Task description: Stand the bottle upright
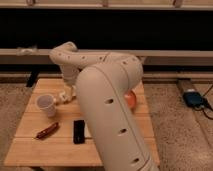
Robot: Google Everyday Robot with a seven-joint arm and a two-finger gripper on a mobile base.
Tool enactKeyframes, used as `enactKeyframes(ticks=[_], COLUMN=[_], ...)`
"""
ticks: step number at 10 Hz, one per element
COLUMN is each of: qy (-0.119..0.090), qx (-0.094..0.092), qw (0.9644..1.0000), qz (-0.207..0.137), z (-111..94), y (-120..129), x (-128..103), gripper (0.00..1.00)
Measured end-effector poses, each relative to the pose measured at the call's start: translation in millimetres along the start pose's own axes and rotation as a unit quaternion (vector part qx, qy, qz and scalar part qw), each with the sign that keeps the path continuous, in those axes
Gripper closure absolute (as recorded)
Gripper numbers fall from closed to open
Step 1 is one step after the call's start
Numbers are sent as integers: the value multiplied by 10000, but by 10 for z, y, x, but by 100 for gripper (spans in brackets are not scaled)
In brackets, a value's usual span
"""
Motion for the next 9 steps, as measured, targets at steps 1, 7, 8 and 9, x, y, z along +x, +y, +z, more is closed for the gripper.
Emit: enactKeyframes(ticks=[1,7,8,9], qy=[-46,-230,-204,-184], qx=[-75,-559,-585,-595], qw=[9997,9886,9875,9869], qz=[-244,-1380,-1448,-1491], z=[30,252,291,322], y=[13,27,44,62], x=[95,509,557,598], gripper=[20,20,20,20])
